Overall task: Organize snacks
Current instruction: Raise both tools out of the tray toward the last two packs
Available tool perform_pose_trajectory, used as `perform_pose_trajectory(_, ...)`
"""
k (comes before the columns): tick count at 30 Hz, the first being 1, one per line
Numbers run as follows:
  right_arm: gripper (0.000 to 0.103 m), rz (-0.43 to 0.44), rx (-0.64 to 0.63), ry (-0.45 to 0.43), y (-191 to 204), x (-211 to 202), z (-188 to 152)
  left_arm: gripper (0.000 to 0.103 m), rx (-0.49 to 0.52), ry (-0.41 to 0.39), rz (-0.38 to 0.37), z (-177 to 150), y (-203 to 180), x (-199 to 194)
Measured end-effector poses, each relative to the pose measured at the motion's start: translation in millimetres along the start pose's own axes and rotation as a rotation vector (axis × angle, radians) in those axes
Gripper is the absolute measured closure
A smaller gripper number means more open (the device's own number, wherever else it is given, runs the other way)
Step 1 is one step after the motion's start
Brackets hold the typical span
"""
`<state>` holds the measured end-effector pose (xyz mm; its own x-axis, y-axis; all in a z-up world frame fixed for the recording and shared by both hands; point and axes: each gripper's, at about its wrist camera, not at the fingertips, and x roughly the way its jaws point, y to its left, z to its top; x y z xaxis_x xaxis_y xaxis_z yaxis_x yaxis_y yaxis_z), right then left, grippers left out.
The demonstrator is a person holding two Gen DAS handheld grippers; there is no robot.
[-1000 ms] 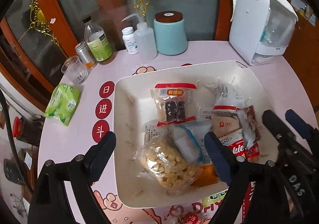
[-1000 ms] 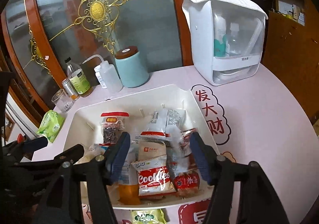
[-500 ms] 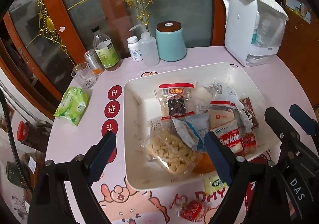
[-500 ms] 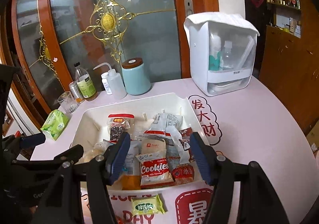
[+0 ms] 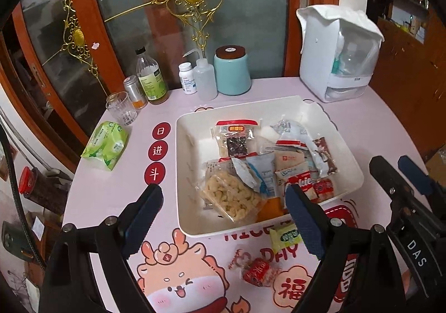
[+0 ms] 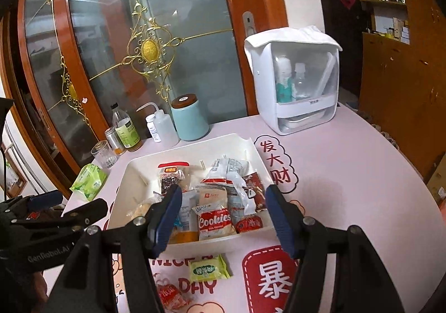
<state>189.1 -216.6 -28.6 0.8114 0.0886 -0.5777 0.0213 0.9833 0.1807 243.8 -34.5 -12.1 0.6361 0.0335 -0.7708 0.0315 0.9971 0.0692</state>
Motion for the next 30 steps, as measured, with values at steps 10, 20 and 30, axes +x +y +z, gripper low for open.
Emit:
perform_pose_trajectory(10,0.04,-0.024,-0.035,0.024,-12.6,-8.4,-21.6,0.014,0.01,-0.014,-0.013,-24.9,-13.8,-11.2)
perform_pose_trajectory(20,0.04,-0.009,-0.077,0.156,-17.5,17.6,-59.7,0.014,0.032,0.052,0.004,-65.6,-22.1,13.2)
perform_pose_trajectory(30,0.04,0.046,-0.02,0.31,-44.0,54.1,-89.1,0.014,0.006,0.168,0.01,-105.8,-15.0,54.8)
